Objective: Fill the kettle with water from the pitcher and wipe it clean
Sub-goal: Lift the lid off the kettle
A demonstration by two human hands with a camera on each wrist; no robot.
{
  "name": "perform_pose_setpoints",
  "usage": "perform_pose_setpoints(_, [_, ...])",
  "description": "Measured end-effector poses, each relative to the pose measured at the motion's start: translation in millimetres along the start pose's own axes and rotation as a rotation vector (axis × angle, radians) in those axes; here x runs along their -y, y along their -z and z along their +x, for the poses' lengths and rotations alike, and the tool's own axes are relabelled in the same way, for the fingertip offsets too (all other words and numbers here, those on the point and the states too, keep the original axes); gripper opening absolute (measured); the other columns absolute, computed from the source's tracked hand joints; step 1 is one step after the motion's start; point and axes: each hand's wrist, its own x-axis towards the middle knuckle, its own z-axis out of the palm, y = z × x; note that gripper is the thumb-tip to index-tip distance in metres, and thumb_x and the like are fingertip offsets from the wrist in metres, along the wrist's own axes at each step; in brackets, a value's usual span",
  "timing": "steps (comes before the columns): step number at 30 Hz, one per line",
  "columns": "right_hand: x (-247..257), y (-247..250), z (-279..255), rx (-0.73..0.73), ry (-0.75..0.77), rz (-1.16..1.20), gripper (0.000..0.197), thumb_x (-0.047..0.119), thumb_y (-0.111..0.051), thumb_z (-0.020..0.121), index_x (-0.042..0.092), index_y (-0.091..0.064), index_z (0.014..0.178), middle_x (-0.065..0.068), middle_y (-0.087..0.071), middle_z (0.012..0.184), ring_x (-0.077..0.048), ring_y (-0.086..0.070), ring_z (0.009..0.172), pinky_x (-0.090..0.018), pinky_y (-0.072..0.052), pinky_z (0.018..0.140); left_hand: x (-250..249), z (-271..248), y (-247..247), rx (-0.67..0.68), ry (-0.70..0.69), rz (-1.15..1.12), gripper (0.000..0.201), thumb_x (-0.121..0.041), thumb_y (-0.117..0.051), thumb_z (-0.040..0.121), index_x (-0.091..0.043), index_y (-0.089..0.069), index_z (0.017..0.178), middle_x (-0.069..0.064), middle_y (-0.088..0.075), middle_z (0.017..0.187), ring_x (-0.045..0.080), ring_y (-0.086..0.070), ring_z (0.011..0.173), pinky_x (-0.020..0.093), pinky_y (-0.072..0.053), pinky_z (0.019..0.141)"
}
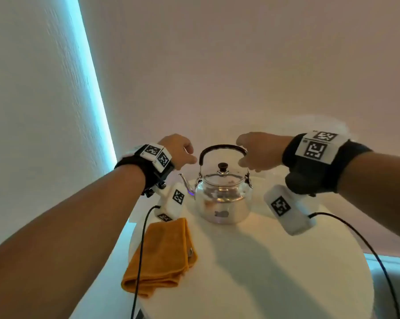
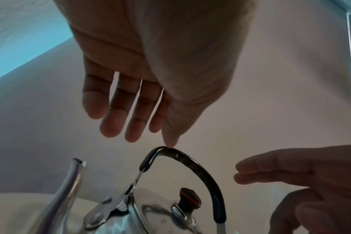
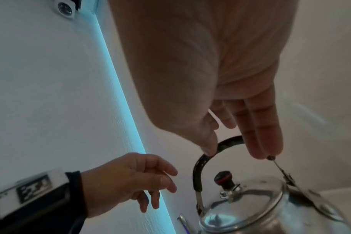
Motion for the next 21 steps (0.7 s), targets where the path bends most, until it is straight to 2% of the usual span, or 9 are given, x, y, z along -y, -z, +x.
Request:
perform_pose_setpoints(2, [2,-5,10,-0.001,-0.029,0.007,0.034,0.013,-0.050,0.094,0.000,-0.055,0.125,-0.012,-0.070,0.104,-0.024,-0.071,0.087,-0.028,-0.054,0.066,-3,9,-2,0.020,0.011,0.002,0.033,-0.031,-0.070,0.084,-0.015,-0.062,0.111,0.000,-0.066,0.080,0.020,-0.067,0.064,0.024,-0.049,0.052])
perform_pose_setpoints(4, [3,-7,17,0.002,-0.063,0.021,0.031,0.011,-0.047,0.094,-0.002,-0.056,0.121,-0.014,-0.071,0.100,-0.025,-0.071,0.084,-0.026,-0.053,0.060,-6,19,-6,0.067,0.016,0.018,0.039,-0.031,-0.069,0.086,-0.014,-0.058,0.119,0.005,-0.069,0.096,0.019,-0.069,0.068,0.029,-0.055,0.059])
perform_pose_setpoints(7, [3,-7,26,-0.013,-0.089,0.045,0.027,0.008,-0.046,0.094,-0.005,-0.058,0.116,-0.018,-0.069,0.107,-0.030,-0.068,0.096,-0.034,-0.057,0.080,-11,27,-10,0.098,0.028,0.037,0.048,-0.032,-0.068,0.087,-0.012,-0.053,0.128,0.007,-0.068,0.107,0.023,-0.072,0.079,0.036,-0.060,0.072])
perform_pose_setpoints(9, [3,-8,30,-0.012,-0.103,0.043,0.027,0.007,-0.046,0.095,-0.005,-0.058,0.115,-0.018,-0.067,0.113,-0.032,-0.065,0.103,-0.038,-0.054,0.091,-12,33,-14,0.107,0.040,0.049,0.051,-0.032,-0.068,0.087,-0.012,-0.051,0.130,0.007,-0.068,0.103,0.023,-0.071,0.078,0.036,-0.060,0.071])
perform_pose_setpoints(11, [2,-9,35,-0.006,-0.117,0.042,0.025,0.008,-0.045,0.096,-0.006,-0.059,0.113,-0.018,-0.065,0.117,-0.032,-0.063,0.107,-0.038,-0.051,0.093,-12,35,-18,0.106,0.060,0.054,0.050,-0.032,-0.067,0.087,-0.012,-0.050,0.130,0.004,-0.066,0.088,0.021,-0.070,0.071,0.034,-0.058,0.065])
perform_pose_setpoints(15, [-2,-17,44,0.051,-0.158,0.020,0.014,0.008,-0.049,0.094,-0.002,-0.059,0.092,-0.018,-0.061,0.125,-0.031,-0.060,0.110,-0.033,-0.050,0.081,-11,40,-30,0.109,0.049,0.030,0.036,-0.030,-0.063,0.090,-0.011,-0.055,0.119,-0.001,-0.061,0.072,0.015,-0.063,0.057,0.027,-0.050,0.049])
perform_pose_setpoints(17, [-7,-23,50,0.074,-0.166,-0.002,0.019,0.008,-0.052,0.093,-0.003,-0.059,0.106,-0.019,-0.060,0.127,-0.033,-0.059,0.116,-0.034,-0.050,0.080,-10,43,-36,0.112,0.023,-0.007,0.024,-0.027,-0.060,0.092,-0.009,-0.060,0.107,-0.002,-0.066,0.070,0.012,-0.060,0.050,0.023,-0.045,0.045])
perform_pose_setpoints(19, [-10,-30,56,0.072,-0.168,0.007,0.031,0.007,-0.052,0.092,-0.006,-0.055,0.121,-0.021,-0.061,0.126,-0.033,-0.061,0.113,-0.037,-0.051,0.083,-10,45,-41,0.121,0.005,-0.066,0.016,-0.022,-0.058,0.093,-0.008,-0.062,0.100,0.000,-0.070,0.069,0.010,-0.058,0.045,0.021,-0.044,0.043])
perform_pose_setpoints(21, [-11,-36,59,0.032,-0.165,0.042,0.029,0.006,-0.050,0.094,-0.008,-0.056,0.118,-0.023,-0.063,0.121,-0.033,-0.063,0.105,-0.033,-0.050,0.068,-10,45,-45,0.114,0.015,-0.137,0.013,-0.018,-0.055,0.094,-0.007,-0.062,0.093,0.005,-0.070,0.067,0.012,-0.058,0.044,0.022,-0.048,0.044])
